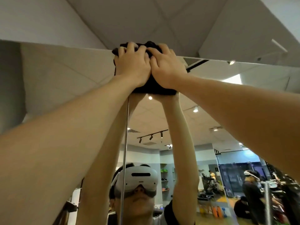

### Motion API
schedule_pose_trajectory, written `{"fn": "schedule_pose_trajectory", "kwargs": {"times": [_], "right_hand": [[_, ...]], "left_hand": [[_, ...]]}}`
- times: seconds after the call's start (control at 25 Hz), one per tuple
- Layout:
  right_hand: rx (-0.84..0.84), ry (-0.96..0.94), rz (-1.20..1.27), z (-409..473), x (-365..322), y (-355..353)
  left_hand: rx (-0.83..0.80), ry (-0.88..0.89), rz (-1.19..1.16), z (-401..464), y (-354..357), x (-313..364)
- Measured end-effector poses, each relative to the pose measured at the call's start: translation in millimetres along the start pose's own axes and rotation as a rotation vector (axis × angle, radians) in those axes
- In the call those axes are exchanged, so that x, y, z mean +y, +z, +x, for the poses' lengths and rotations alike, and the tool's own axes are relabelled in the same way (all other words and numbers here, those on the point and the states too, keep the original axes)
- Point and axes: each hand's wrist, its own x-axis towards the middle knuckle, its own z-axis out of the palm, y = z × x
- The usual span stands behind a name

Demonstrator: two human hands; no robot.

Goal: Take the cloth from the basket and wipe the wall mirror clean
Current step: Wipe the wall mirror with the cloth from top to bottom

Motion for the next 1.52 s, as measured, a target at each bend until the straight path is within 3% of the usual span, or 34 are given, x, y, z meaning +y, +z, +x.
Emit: {"fn": "schedule_pose_trajectory", "kwargs": {"times": [0.84, 1.52], "right_hand": [[-0.031, 0.005, 0.006, -47, 160, -70], [-0.042, 0.016, 0.005, -123, 377, -161]], "left_hand": [[-0.015, 0.03, 0.018, -6, 69, 167], [-0.035, 0.035, 0.022, -24, 171, 393]]}}
